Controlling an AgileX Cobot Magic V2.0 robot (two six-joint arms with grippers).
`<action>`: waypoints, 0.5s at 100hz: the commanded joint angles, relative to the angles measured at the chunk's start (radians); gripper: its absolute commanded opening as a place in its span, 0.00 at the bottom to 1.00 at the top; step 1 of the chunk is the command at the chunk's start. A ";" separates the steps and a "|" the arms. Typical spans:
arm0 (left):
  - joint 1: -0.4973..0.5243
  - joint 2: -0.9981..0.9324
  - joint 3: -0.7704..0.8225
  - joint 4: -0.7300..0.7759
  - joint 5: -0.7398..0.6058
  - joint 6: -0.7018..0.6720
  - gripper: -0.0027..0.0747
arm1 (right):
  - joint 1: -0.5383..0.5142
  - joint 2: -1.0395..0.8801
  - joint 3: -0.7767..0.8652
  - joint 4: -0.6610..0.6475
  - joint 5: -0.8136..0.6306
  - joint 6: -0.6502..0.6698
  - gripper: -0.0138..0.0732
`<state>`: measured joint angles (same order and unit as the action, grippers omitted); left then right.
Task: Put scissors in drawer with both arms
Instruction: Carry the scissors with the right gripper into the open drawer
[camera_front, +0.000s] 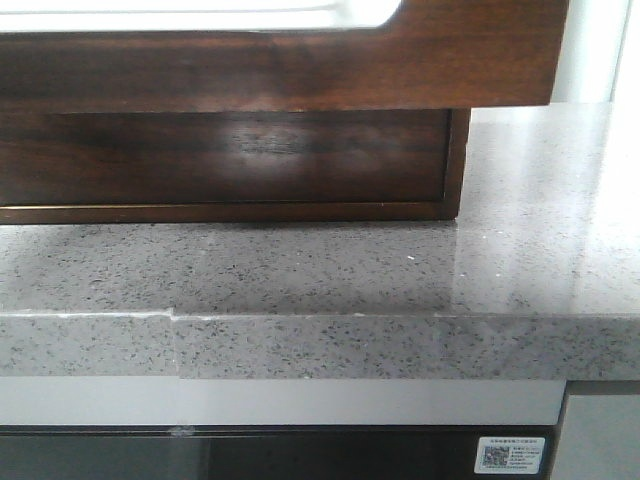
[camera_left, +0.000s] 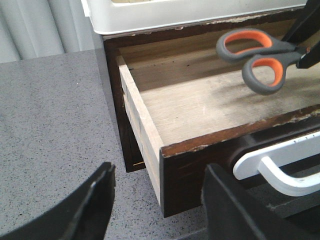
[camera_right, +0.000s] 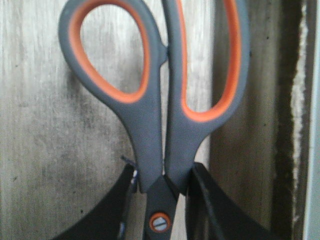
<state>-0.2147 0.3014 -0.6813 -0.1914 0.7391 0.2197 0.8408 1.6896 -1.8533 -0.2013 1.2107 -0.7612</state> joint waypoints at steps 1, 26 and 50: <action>-0.010 0.019 -0.024 -0.010 -0.073 -0.007 0.51 | 0.001 -0.037 -0.030 -0.040 -0.014 -0.007 0.15; -0.010 0.019 -0.024 -0.010 -0.073 -0.007 0.51 | 0.001 -0.017 -0.030 -0.059 0.037 -0.007 0.23; -0.010 0.019 -0.024 -0.010 -0.073 -0.007 0.51 | 0.001 -0.029 -0.034 -0.062 0.034 0.012 0.45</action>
<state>-0.2147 0.3014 -0.6813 -0.1914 0.7391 0.2197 0.8408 1.7127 -1.8533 -0.2237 1.2594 -0.7612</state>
